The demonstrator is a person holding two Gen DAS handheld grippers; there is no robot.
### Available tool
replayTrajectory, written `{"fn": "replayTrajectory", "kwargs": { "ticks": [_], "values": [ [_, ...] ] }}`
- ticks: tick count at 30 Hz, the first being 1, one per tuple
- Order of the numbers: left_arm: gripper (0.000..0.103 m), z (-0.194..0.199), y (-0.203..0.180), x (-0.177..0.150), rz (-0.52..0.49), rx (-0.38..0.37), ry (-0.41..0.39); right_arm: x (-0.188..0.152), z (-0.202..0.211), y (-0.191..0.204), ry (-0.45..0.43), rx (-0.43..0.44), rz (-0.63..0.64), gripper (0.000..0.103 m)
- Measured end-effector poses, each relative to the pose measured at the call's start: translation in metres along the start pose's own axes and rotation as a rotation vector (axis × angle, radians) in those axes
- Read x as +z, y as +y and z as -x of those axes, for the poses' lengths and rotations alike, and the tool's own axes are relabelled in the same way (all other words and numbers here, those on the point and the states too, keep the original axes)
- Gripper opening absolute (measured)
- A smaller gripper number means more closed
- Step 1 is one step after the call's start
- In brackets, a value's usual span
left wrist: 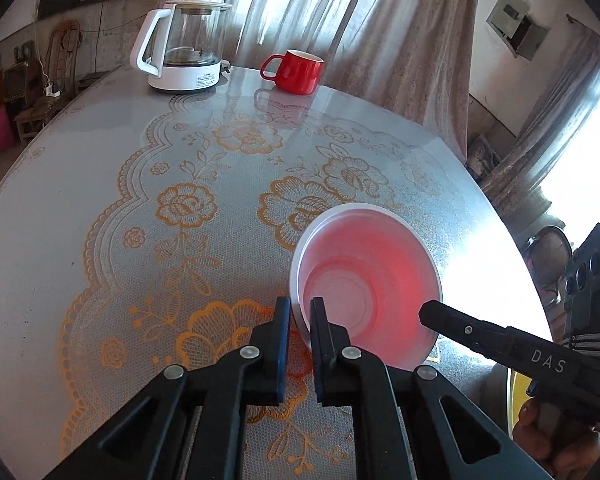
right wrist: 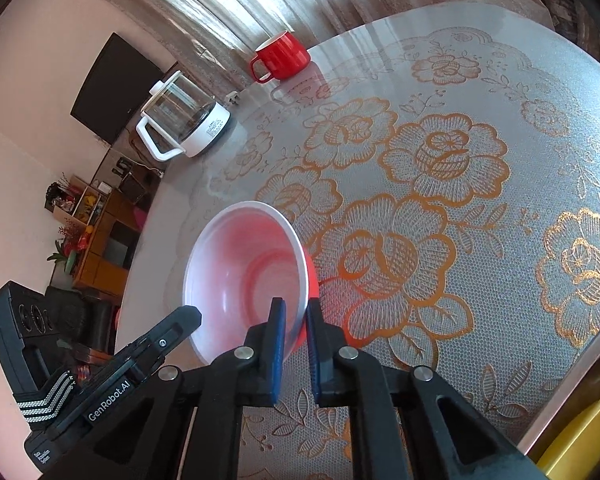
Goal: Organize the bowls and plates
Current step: 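Grasp the red-and-white bowl rim with the right tool and lift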
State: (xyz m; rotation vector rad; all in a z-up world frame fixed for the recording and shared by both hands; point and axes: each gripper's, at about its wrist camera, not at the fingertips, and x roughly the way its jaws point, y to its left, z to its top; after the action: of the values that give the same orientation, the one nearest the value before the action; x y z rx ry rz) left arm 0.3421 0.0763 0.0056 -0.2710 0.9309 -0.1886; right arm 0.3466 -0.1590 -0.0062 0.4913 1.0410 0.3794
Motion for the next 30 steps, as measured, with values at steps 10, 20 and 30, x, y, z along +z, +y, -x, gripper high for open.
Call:
{"fn": "replayTrajectory", "kwargs": {
  "ticks": [10,20,30],
  "values": [
    [0.009,0.021,-0.008,-0.019,-0.012,0.004,-0.008,-0.019,0.019,0.004,-0.009,-0.001,0.008,0.009],
    [0.01,0.058,-0.032,-0.038,-0.084,-0.002,-0.069,-0.041,0.061,0.014,-0.076,0.01,0.052,0.009],
    [0.01,0.089,-0.072,-0.059,-0.146,-0.087,-0.09,-0.066,0.121,0.003,-0.154,0.003,0.052,0.009]
  ]
}}
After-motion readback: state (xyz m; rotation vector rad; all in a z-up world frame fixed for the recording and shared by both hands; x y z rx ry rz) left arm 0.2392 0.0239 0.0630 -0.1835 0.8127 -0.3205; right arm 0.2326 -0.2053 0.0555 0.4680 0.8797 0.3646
